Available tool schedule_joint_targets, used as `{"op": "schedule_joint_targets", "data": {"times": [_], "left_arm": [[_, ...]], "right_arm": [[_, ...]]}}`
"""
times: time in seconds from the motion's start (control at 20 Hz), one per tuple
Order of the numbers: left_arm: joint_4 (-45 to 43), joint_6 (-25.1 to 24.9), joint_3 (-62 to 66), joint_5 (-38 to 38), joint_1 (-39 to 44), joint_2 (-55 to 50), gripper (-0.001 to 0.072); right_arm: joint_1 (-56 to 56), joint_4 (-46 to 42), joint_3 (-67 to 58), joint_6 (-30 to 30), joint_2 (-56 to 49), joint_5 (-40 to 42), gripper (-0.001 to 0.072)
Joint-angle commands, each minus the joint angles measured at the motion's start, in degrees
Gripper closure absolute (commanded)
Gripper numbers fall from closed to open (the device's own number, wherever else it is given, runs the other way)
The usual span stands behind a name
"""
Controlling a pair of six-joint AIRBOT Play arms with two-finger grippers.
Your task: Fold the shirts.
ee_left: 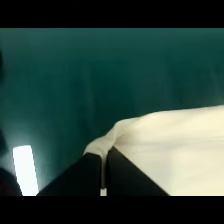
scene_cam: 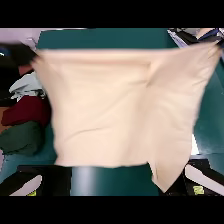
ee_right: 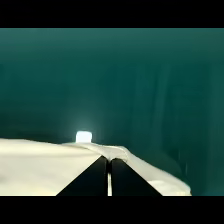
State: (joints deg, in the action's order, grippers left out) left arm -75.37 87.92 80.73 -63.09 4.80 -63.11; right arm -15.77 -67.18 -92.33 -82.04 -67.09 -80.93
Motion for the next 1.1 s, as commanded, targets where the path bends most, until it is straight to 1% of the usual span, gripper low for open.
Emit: {"op": "schedule_joint_targets", "data": {"times": [0.0,0.1,0.2,0.3,0.5,0.55,0.6,0.7,0.8,0.95,1.05], "left_arm": [[3.69,-3.06,-7.04,5.27,-0.02,-12.55,0.0682],[3.91,-3.54,-6.1,8.59,-0.26,-19.06,0.0682],[4.09,-4.0,-1.42,9.03,-1.14,-24.72,0.0682],[4.81,-4.44,4.55,8.37,-1.88,-28.26,0.0682],[7.87,-4.46,11.72,7.87,-2.8,-29.92,0.0682],[8.41,-5.05,12.46,5.95,-2.82,-29.92,0.0681],[8.59,-6.84,12.79,2.47,-2.82,-29.92,0.0681],[8.48,-10.62,12.28,-5.84,-2.82,-29.99,0.0681],[8.37,-11.85,10.14,-10.36,-2.82,-29.99,0.0681],[8.9,-11.8,4.17,-10.71,-2.82,-29.99,0.0681],[9.79,-11.8,-0.15,-8.63,-2.82,-29.99,0.0681]], "right_arm": [[3.89,-5.07,7.93,0.5,-10.58,1.68,0.0699],[4.61,-4.87,6.75,0.04,-17.38,3.39,0.0698],[4.61,-4.35,2.14,-1.14,-23.76,4.31,0.0699],[4.63,-4.37,-3.96,-1.62,-28.2,4.07,0.0699],[4.61,-4.98,-13.11,-0.98,-30.58,3.91,0.0698],[4.61,-5.64,-14.23,0.48,-30.47,2.67,0.0699],[4.63,-7.19,-14.29,1.05,-29.94,0.92,0.0699],[4.61,-9.51,-10.32,2.43,-26.99,-0.76,0.0698],[4.61,-12.02,-2.95,2.6,-22.91,0.96,0.0699],[4.59,-12.98,9.09,2.6,-17.29,5.2,0.0698],[4.55,-12.9,15.82,2.56,-14.69,7.96,0.0697]]}}
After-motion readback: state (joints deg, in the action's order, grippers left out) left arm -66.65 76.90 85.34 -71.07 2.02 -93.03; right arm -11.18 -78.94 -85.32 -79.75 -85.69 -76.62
